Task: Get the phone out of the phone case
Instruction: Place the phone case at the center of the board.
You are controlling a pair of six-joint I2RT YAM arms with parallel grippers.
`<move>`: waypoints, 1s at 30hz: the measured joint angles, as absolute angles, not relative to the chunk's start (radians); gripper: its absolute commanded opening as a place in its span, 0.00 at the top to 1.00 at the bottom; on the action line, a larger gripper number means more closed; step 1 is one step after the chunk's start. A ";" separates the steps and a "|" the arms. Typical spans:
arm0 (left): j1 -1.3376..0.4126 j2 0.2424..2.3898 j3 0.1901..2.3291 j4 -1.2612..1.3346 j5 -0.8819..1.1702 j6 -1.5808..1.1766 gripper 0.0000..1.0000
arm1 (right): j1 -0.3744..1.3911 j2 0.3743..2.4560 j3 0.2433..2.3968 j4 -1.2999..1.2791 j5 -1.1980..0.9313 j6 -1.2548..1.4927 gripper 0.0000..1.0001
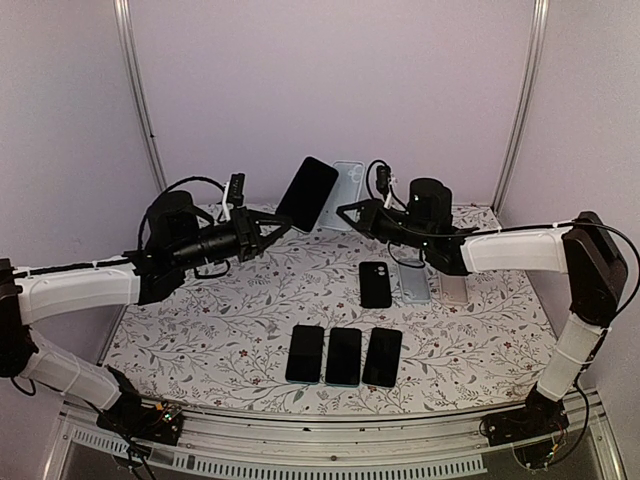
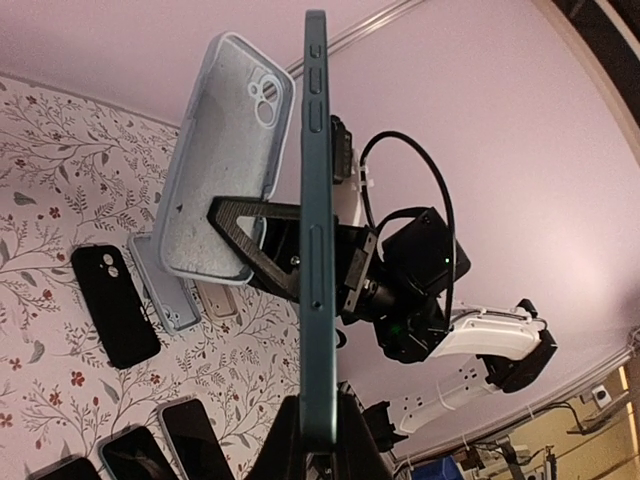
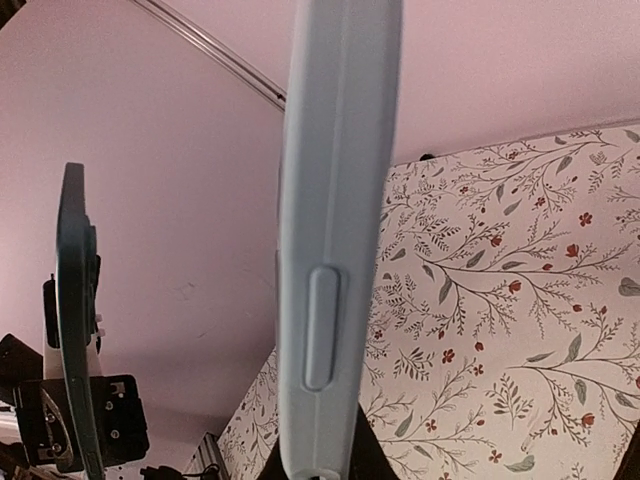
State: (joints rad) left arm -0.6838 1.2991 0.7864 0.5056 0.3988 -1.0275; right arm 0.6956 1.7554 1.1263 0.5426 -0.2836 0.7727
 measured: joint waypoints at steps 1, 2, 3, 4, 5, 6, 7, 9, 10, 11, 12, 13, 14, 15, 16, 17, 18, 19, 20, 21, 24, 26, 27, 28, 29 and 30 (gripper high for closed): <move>-0.684 1.295 0.786 0.502 0.396 -1.024 1.00 | 0.693 1.756 1.127 0.528 -0.288 0.773 1.00; -0.684 1.292 0.786 0.499 0.393 -1.021 1.00 | 0.693 1.758 1.127 0.516 -0.291 0.774 1.00; -0.684 1.289 0.786 0.495 0.390 -1.019 1.00 | 0.691 1.761 1.127 0.502 -0.295 0.775 1.00; -0.684 1.286 0.786 0.493 0.387 -1.018 1.00 | 0.691 1.766 1.127 0.492 -0.300 0.775 1.00; -0.685 1.284 0.786 0.493 0.384 -1.017 1.00 | 0.691 1.774 1.127 0.479 -0.305 0.777 1.00; -0.685 1.283 0.786 0.493 0.382 -1.016 1.00 | 0.691 1.784 1.127 0.466 -0.312 0.779 1.00; -0.685 1.283 0.786 0.493 0.380 -1.015 1.00 | 0.691 1.794 1.127 0.453 -0.319 0.782 1.00; -0.685 1.283 0.786 0.492 0.379 -1.013 1.00 | 0.691 1.818 1.132 0.421 -0.333 0.787 1.00; -0.685 1.283 0.786 0.490 0.377 -1.013 1.00 | 0.691 1.833 1.137 0.405 -0.342 0.789 1.00; -0.685 1.283 0.786 0.488 0.376 -1.013 1.00 | 0.691 1.848 1.141 0.392 -0.351 0.789 1.00; -0.685 1.283 0.786 0.487 0.376 -1.013 1.00 | 0.691 1.863 1.143 0.378 -0.357 0.790 1.00; -0.685 1.283 0.786 0.487 0.375 -1.013 1.00 | 0.691 1.876 1.146 0.364 -0.364 0.790 1.00; -0.685 1.283 0.786 0.485 0.373 -1.012 1.00 | 0.691 1.889 1.148 0.353 -0.373 0.790 1.00; -0.685 1.283 0.786 0.485 0.372 -1.012 1.00 | 0.691 1.905 1.151 0.340 -0.381 0.791 1.00; -0.685 1.282 0.786 0.484 0.371 -1.011 1.00 | 0.691 1.921 1.156 0.330 -0.388 0.791 1.00; -0.685 1.281 0.786 0.482 0.370 -1.010 1.00 | 0.691 1.937 1.161 0.320 -0.398 0.792 1.00; -0.685 1.279 0.786 0.480 0.369 -1.009 1.00 | 0.691 1.953 1.166 0.308 -0.405 0.793 1.00; -0.685 1.278 0.786 0.479 0.368 -1.009 1.00 | 0.691 1.966 1.170 0.300 -0.410 0.793 1.00; -0.685 1.276 0.786 0.479 0.368 -1.008 1.00 | 0.691 1.980 1.174 0.293 -0.417 0.793 1.00; -0.685 1.274 0.786 0.479 0.366 -1.007 1.00 | 0.691 1.994 1.178 0.287 -0.424 0.793 1.00; -0.685 1.272 0.786 0.479 0.364 -1.005 1.00 | 0.691 2.028 1.187 0.268 -0.433 0.795 1.00; -0.685 1.272 0.786 0.479 0.361 -1.003 1.00 | 0.691 2.042 1.187 0.254 -0.434 0.798 1.00; -0.685 1.272 0.786 0.479 0.361 -1.003 1.00 | 0.691 2.048 1.187 0.249 -0.434 0.802 0.99; -0.685 1.272 0.786 0.479 0.361 -1.002 1.00 | 0.691 2.053 1.187 0.247 -0.434 0.806 0.98; -0.685 1.272 0.786 0.479 0.361 -1.002 1.00 | 0.691 2.059 1.187 0.245 -0.433 0.811 0.97; -0.685 1.272 0.786 0.479 0.361 -1.002 1.00 | 0.691 2.065 1.187 0.246 -0.432 0.815 0.95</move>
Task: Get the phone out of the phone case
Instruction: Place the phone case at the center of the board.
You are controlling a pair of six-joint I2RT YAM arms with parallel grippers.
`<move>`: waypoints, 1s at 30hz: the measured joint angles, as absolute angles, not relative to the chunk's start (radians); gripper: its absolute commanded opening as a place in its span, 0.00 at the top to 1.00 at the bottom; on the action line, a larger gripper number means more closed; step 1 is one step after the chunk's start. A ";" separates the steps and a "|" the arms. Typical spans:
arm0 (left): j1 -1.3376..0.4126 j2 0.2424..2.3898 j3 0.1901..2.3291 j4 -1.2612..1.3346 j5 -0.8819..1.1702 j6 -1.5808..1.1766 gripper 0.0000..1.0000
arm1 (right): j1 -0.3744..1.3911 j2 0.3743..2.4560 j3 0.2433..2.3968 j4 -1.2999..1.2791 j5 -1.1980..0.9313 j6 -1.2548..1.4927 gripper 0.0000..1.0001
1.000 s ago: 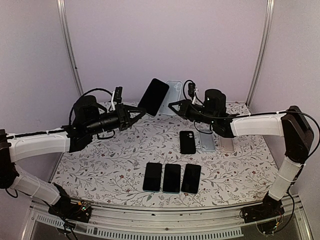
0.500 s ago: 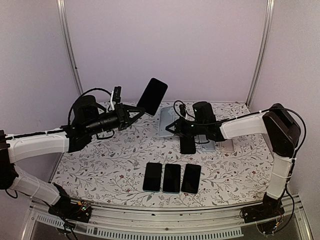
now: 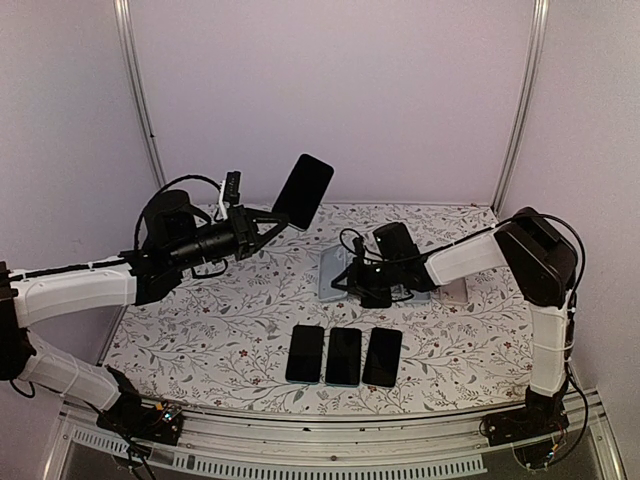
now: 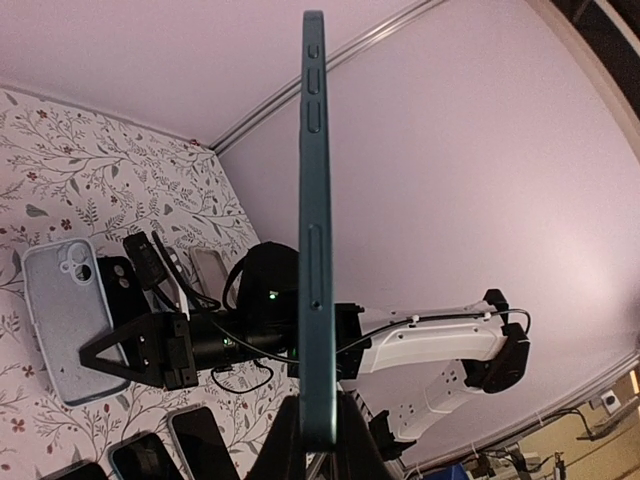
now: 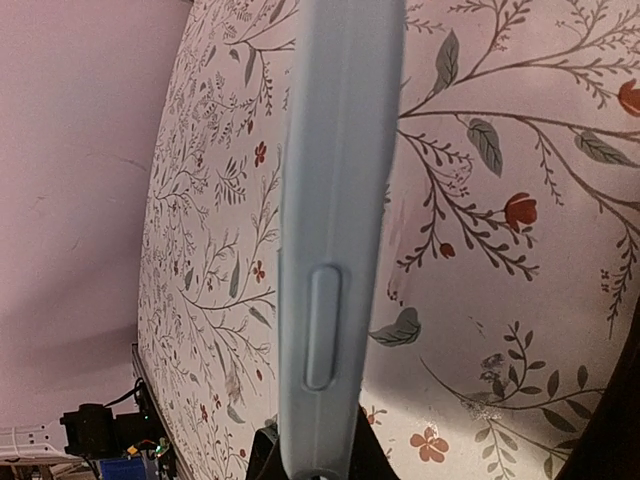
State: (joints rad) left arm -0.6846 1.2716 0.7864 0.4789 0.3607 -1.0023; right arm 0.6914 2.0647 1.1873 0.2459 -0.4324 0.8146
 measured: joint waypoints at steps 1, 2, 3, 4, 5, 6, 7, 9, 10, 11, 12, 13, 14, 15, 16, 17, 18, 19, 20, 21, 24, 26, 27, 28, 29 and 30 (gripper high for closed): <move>-0.685 1.272 0.786 0.479 0.361 -1.002 1.00 | 0.691 2.069 1.187 0.245 -0.432 0.817 0.93; -0.685 1.272 0.786 0.479 0.361 -1.002 1.00 | 0.691 2.073 1.187 0.243 -0.430 0.821 0.90; -0.685 1.272 0.786 0.479 0.361 -1.002 1.00 | 0.691 2.077 1.187 0.242 -0.428 0.824 0.88; -0.685 1.272 0.786 0.479 0.361 -1.002 1.00 | 0.691 2.080 1.188 0.240 -0.427 0.827 0.85; -0.685 1.272 0.786 0.479 0.361 -1.002 1.00 | 0.691 2.082 1.188 0.238 -0.425 0.829 0.81; -0.685 1.272 0.786 0.479 0.361 -1.002 1.00 | 0.691 2.083 1.188 0.236 -0.424 0.832 0.77; -0.685 1.272 0.786 0.479 0.361 -1.002 1.00 | 0.691 2.084 1.188 0.233 -0.423 0.838 0.74; -0.684 1.271 0.786 0.479 0.361 -1.002 1.00 | 0.691 2.084 1.189 0.229 -0.422 0.836 0.69; -0.684 1.271 0.786 0.479 0.361 -1.002 1.00 | 0.691 2.084 1.190 0.226 -0.421 0.836 0.67; -0.684 1.271 0.786 0.479 0.361 -1.002 1.00 | 0.691 2.084 1.191 0.223 -0.419 0.833 0.66; -0.684 1.270 0.786 0.478 0.361 -1.002 1.00 | 0.691 2.084 1.192 0.221 -0.418 0.833 0.65; -0.684 1.269 0.786 0.478 0.361 -1.002 1.00 | 0.691 2.084 1.192 0.217 -0.415 0.831 0.65; -0.683 1.269 0.786 0.478 0.361 -1.002 1.00 | 0.691 2.084 1.192 0.213 -0.412 0.829 0.64; -0.682 1.269 0.786 0.478 0.361 -1.003 1.00 | 0.691 2.084 1.192 0.206 -0.408 0.826 0.64; -0.682 1.269 0.785 0.478 0.361 -1.003 1.00 | 0.691 2.084 1.192 0.200 -0.403 0.825 0.64; -0.682 1.269 0.785 0.478 0.361 -1.003 1.00 | 0.691 2.084 1.192 0.193 -0.399 0.822 0.63; -0.682 1.268 0.785 0.478 0.361 -1.003 1.00 | 0.691 2.084 1.192 0.185 -0.394 0.819 0.61; -0.680 1.268 0.785 0.478 0.361 -1.003 1.00 | 0.691 2.084 1.192 0.178 -0.390 0.815 0.60; -0.679 1.268 0.785 0.478 0.361 -1.003 1.00 | 0.691 2.084 1.192 0.171 -0.382 0.811 0.59; -0.678 1.268 0.783 0.478 0.361 -1.003 1.00 | 0.691 2.083 1.192 0.162 -0.374 0.808 0.58; -0.677 1.267 0.775 0.475 0.358 -1.007 1.00 | 0.691 2.076 1.192 0.126 -0.347 0.788 0.53; -0.676 1.266 0.769 0.465 0.353 -1.008 1.00 | 0.692 2.062 1.192 0.102 -0.328 0.776 0.51; -0.675 1.262 0.765 0.450 0.350 -1.010 1.00 | 0.694 2.049 1.192 0.089 -0.317 0.765 0.51; -0.674 1.257 0.761 0.443 0.345 -1.011 1.00 | 0.694 2.037 1.192 0.079 -0.310 0.760 0.51; -0.673 1.249 0.756 0.434 0.342 -1.013 1.00 | 0.696 2.023 1.192 0.070 -0.300 0.750 0.50; -0.673 1.242 0.751 0.427 0.338 -1.014 1.00 | 0.698 2.010 1.192 0.065 -0.292 0.741 0.50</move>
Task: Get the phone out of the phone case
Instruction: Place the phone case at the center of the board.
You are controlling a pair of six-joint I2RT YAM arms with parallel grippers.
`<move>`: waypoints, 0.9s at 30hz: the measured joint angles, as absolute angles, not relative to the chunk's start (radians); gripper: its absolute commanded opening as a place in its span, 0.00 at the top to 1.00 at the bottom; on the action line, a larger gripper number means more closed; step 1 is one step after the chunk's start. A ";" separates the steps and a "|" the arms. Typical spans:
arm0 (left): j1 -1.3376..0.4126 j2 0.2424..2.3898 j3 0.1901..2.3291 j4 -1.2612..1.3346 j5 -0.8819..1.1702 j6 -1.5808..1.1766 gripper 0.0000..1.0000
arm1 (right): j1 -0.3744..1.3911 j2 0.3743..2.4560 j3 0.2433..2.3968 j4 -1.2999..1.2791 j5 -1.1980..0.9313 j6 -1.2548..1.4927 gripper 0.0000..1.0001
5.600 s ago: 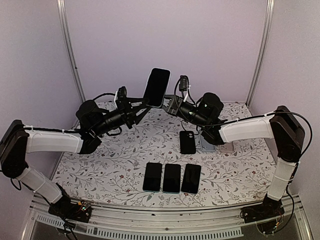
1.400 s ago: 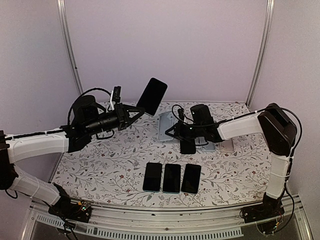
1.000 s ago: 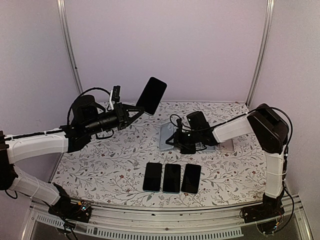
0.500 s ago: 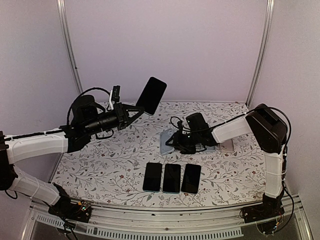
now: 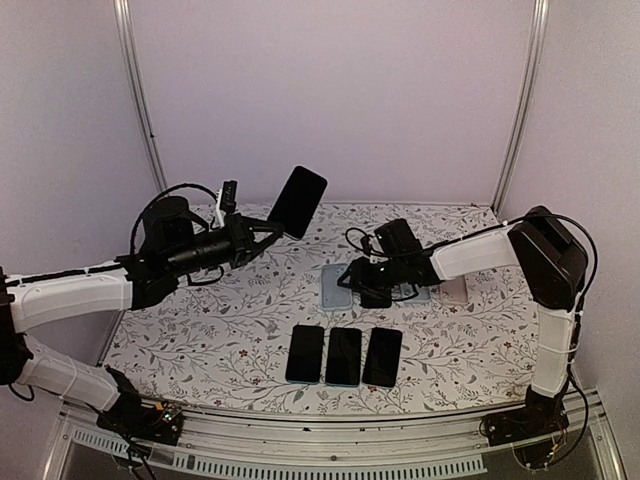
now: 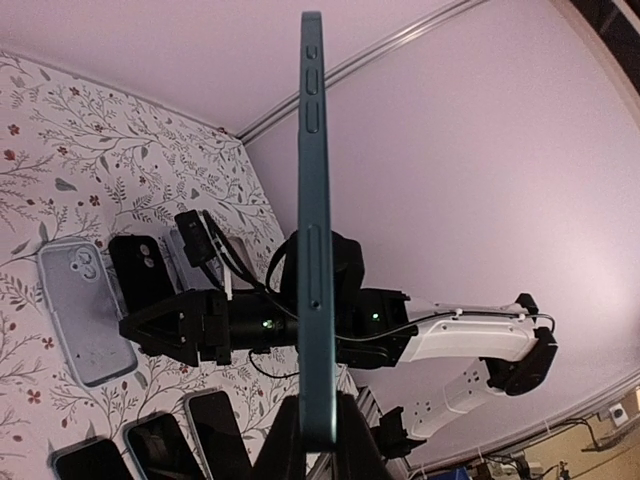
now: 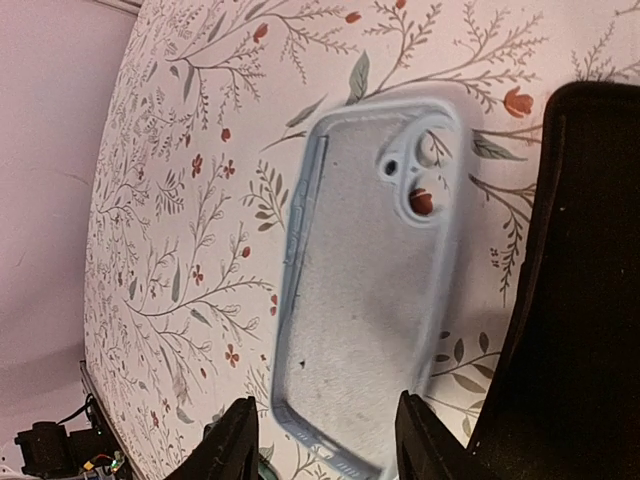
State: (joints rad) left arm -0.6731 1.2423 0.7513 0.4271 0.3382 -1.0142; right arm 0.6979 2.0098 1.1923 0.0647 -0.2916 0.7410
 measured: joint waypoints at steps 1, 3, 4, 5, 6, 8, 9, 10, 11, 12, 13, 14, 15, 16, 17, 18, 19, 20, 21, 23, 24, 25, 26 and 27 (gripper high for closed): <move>-0.673 1.235 0.746 0.420 0.333 -1.016 1.00 | 0.700 2.000 1.193 0.061 -0.286 0.736 0.50; -0.673 1.221 0.736 0.410 0.322 -1.021 1.00 | 0.704 1.982 1.198 0.052 -0.274 0.720 0.49; -0.673 1.211 0.730 0.402 0.316 -1.024 1.00 | 0.706 1.974 1.200 0.049 -0.268 0.714 0.48; -0.673 1.202 0.722 0.396 0.308 -1.026 1.00 | 0.708 1.968 1.203 0.046 -0.264 0.708 0.48; -0.673 1.190 0.710 0.389 0.300 -1.031 1.00 | 0.710 1.964 1.205 0.044 -0.260 0.701 0.47; -0.673 1.163 0.683 0.371 0.281 -1.040 1.00 | 0.713 1.959 1.205 0.038 -0.255 0.690 0.45; -0.673 1.150 0.670 0.359 0.272 -1.044 1.00 | 0.714 1.957 1.205 0.031 -0.252 0.684 0.43; -0.673 1.139 0.660 0.347 0.263 -1.046 1.00 | 0.713 1.954 1.205 0.023 -0.246 0.678 0.40; -0.673 1.124 0.648 0.327 0.250 -1.051 1.00 | 0.714 1.951 1.205 0.019 -0.244 0.673 0.38; -0.673 1.113 0.640 0.315 0.241 -1.053 1.00 | 0.714 1.943 1.203 0.015 -0.241 0.667 0.34; -0.673 1.100 0.628 0.302 0.229 -1.060 1.00 | 0.714 1.934 1.198 0.015 -0.239 0.661 0.31; -0.673 1.084 0.615 0.287 0.217 -1.068 1.00 | 0.714 1.918 1.192 0.015 -0.237 0.654 0.28; -0.673 1.068 0.601 0.276 0.207 -1.073 1.00 | 0.714 1.902 1.187 0.015 -0.237 0.651 0.25; -0.673 1.048 0.584 0.263 0.195 -1.082 1.00 | 0.714 1.882 1.181 0.015 -0.236 0.644 0.23; -0.673 1.028 0.567 0.251 0.184 -1.090 1.00 | 0.714 1.858 1.179 0.015 -0.236 0.636 0.20; -0.673 1.009 0.548 0.241 0.171 -1.099 1.00 | 0.714 1.835 1.179 0.015 -0.234 0.628 0.18; -0.673 0.991 0.531 0.237 0.164 -1.108 1.00 | 0.714 1.816 1.179 0.016 -0.234 0.621 0.16; -0.673 0.970 0.511 0.225 0.154 -1.118 1.00 | 0.714 1.791 1.179 0.018 -0.232 0.611 0.15; -0.673 0.950 0.492 0.213 0.143 -1.129 1.00 | 0.714 1.769 1.179 0.020 -0.231 0.604 0.13; -0.673 0.914 0.455 0.195 0.130 -1.151 1.00 | 0.714 1.731 1.179 0.025 -0.228 0.589 0.11; -0.673 0.897 0.435 0.186 0.123 -1.161 1.00 | 0.714 1.715 1.179 0.027 -0.226 0.582 0.10; -0.673 0.883 0.418 0.176 0.119 -1.173 1.00 | 0.714 1.700 1.179 0.027 -0.224 0.575 0.09; -0.673 0.871 0.400 0.169 0.116 -1.184 1.00 | 0.714 1.695 1.179 0.028 -0.223 0.570 0.08; -0.673 0.861 0.385 0.163 0.115 -1.194 1.00 | 0.714 1.682 1.179 0.028 -0.222 0.566 0.08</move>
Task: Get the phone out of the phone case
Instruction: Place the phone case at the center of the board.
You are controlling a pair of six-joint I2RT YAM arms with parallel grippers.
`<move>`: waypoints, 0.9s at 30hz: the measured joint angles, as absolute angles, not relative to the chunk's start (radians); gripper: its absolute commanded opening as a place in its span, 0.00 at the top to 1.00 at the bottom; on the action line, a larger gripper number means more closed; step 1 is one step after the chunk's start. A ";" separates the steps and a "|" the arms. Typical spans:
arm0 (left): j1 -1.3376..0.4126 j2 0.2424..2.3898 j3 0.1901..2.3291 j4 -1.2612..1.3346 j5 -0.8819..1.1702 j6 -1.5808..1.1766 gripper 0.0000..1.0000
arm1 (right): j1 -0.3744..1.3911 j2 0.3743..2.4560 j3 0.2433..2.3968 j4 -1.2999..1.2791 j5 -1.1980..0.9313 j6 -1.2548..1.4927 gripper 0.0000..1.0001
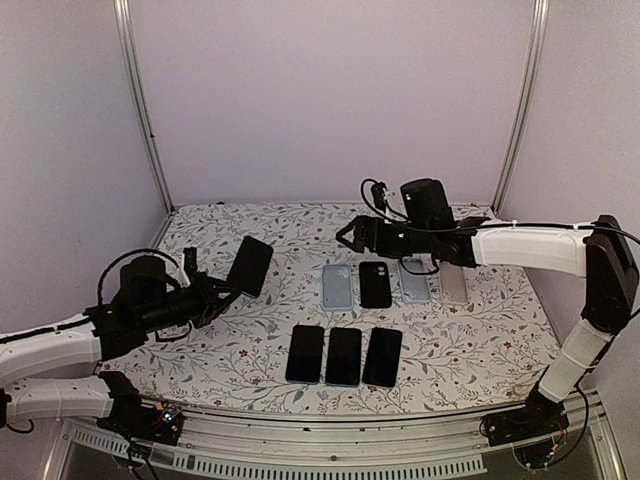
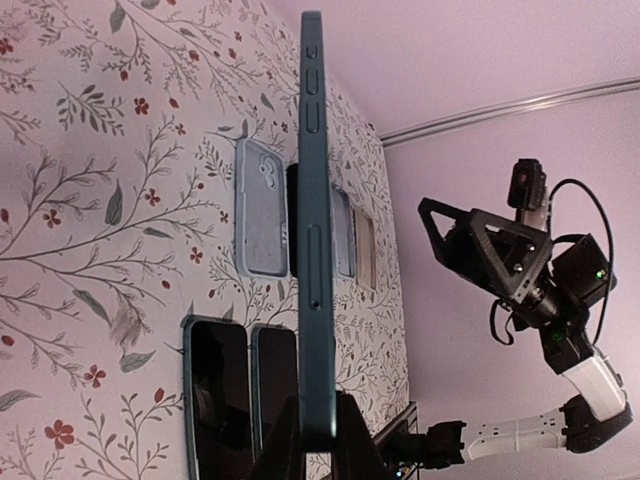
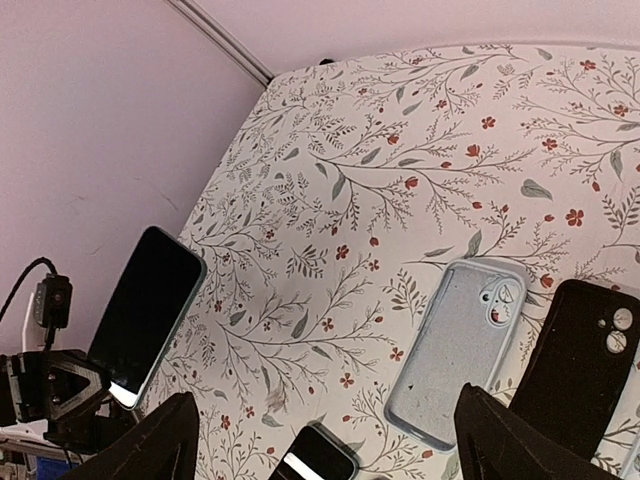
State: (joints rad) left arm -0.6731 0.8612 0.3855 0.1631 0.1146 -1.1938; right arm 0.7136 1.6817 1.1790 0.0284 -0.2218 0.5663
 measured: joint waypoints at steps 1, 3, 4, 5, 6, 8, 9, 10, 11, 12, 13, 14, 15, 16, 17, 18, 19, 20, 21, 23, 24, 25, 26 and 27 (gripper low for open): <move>-0.673 0.850 0.368 0.155 0.114 -1.206 1.00 | 0.714 1.676 1.179 0.028 -0.221 0.562 0.07; -0.675 0.836 0.336 0.141 0.114 -1.229 1.00 | 0.714 1.667 1.179 0.030 -0.220 0.558 0.06; -0.678 0.831 0.319 0.138 0.115 -1.242 1.00 | 0.714 1.664 1.177 0.031 -0.220 0.557 0.06; -0.681 0.827 0.303 0.134 0.115 -1.253 1.00 | 0.714 1.661 1.175 0.031 -0.220 0.556 0.05; -0.683 0.824 0.291 0.132 0.115 -1.265 1.00 | 0.714 1.657 1.170 0.033 -0.219 0.556 0.05; -0.689 0.820 0.264 0.125 0.118 -1.293 1.00 | 0.714 1.648 1.159 0.035 -0.218 0.556 0.05; -0.694 0.816 0.252 0.122 0.118 -1.308 1.00 | 0.714 1.642 1.153 0.037 -0.217 0.556 0.04; -0.700 0.810 0.236 0.121 0.118 -1.326 1.00 | 0.714 1.637 1.148 0.039 -0.216 0.556 0.04; -0.709 0.804 0.218 0.121 0.118 -1.344 1.00 | 0.714 1.631 1.143 0.040 -0.216 0.556 0.04; -0.719 0.801 0.201 0.122 0.118 -1.363 1.00 | 0.714 1.625 1.137 0.045 -0.215 0.556 0.04; -0.730 0.800 0.184 0.123 0.118 -1.382 1.00 | 0.714 1.618 1.132 0.047 -0.215 0.556 0.04; -0.740 0.800 0.171 0.125 0.118 -1.400 1.00 | 0.714 1.612 1.127 0.051 -0.215 0.556 0.04; -0.755 0.801 0.154 0.128 0.116 -1.419 1.00 | 0.714 1.607 1.124 0.053 -0.215 0.556 0.04; -0.770 0.803 0.139 0.132 0.114 -1.439 1.00 | 0.714 1.603 1.123 0.055 -0.215 0.556 0.04; -0.786 0.808 0.126 0.137 0.111 -1.457 1.00 | 0.714 1.600 1.121 0.059 -0.215 0.556 0.04; -0.799 0.812 0.116 0.148 0.106 -1.472 1.00 | 0.714 1.597 1.119 0.062 -0.215 0.556 0.04; -0.814 0.816 0.107 0.167 0.099 -1.489 1.00 | 0.714 1.594 1.118 0.065 -0.215 0.556 0.04; -0.828 0.818 0.101 0.187 0.092 -1.506 1.00 | 0.714 1.592 1.116 0.069 -0.215 0.556 0.04; -0.841 0.820 0.095 0.203 0.083 -1.523 1.00 | 0.714 1.592 1.116 0.071 -0.215 0.555 0.03; -0.861 0.820 0.086 0.226 0.067 -1.552 1.00 | 0.714 1.591 1.111 0.076 -0.215 0.554 0.03; -0.871 0.820 0.082 0.231 0.058 -1.565 0.98 | 0.714 1.591 1.109 0.076 -0.215 0.552 0.03; -0.883 0.821 0.081 0.234 0.049 -1.583 0.95 | 0.714 1.592 1.107 0.076 -0.215 0.551 0.03; -0.891 0.821 0.081 0.237 0.043 -1.594 0.93 | 0.714 1.591 1.105 0.076 -0.215 0.548 0.03; -0.900 0.821 0.081 0.239 0.037 -1.610 0.90 | 0.714 1.591 1.105 0.076 -0.215 0.547 0.03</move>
